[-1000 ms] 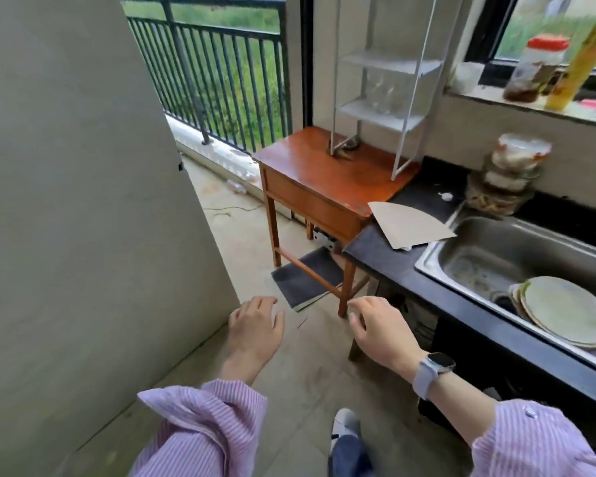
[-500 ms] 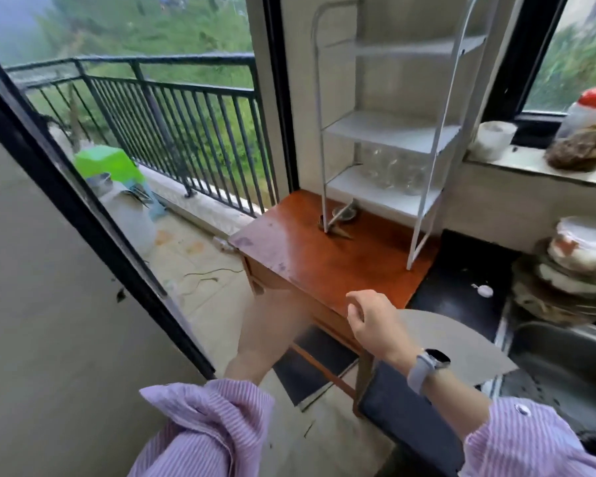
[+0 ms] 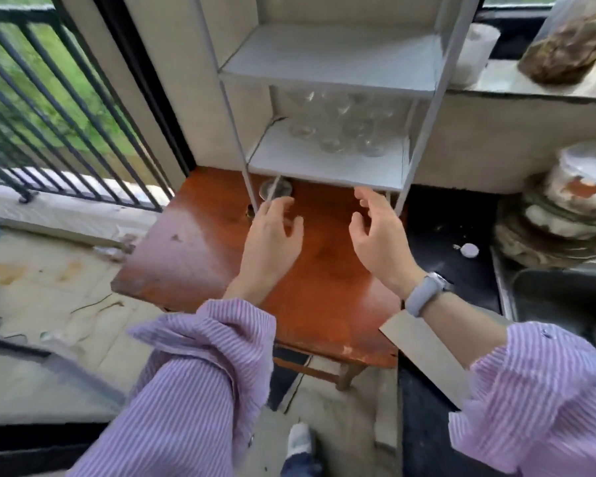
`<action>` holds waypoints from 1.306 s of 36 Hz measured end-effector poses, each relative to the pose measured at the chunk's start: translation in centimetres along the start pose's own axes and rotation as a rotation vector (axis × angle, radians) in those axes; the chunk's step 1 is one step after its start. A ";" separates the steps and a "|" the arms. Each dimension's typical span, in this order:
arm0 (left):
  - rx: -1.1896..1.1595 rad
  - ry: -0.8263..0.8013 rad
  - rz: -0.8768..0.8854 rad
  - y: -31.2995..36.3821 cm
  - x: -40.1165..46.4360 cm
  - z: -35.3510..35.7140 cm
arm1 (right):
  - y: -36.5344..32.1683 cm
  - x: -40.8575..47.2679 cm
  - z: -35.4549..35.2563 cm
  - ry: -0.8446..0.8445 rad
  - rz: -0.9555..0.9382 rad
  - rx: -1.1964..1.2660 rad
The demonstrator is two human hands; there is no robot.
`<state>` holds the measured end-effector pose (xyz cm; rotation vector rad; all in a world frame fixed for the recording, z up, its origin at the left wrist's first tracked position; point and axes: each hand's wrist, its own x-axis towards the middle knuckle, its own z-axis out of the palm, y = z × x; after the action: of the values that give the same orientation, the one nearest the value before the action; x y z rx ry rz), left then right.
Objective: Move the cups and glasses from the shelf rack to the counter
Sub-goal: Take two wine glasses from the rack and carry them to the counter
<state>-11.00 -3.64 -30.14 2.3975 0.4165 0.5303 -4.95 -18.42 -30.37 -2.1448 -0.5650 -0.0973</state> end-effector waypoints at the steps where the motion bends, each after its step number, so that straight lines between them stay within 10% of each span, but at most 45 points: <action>1: 0.018 -0.028 0.032 -0.4 1.7 0.5 | 0.1 1.2 0.6 0.018 0.012 -0.006; 12: 0.043 -0.131 0.192 -1.3 15.1 5.6 | 2.2 10.5 3.7 0.196 0.083 -0.173; 25: -0.368 -0.156 0.064 1.5 18.8 9.7 | 4.2 16.8 2.9 0.289 0.305 0.211; 47: -0.540 -0.094 0.037 -0.5 0.5 5.0 | 0.3 -1.5 3.5 0.235 0.303 0.339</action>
<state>-8.29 -5.64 -33.91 1.9011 0.1590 0.4725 -6.65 -16.35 -33.17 -1.8309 -0.1063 -0.0779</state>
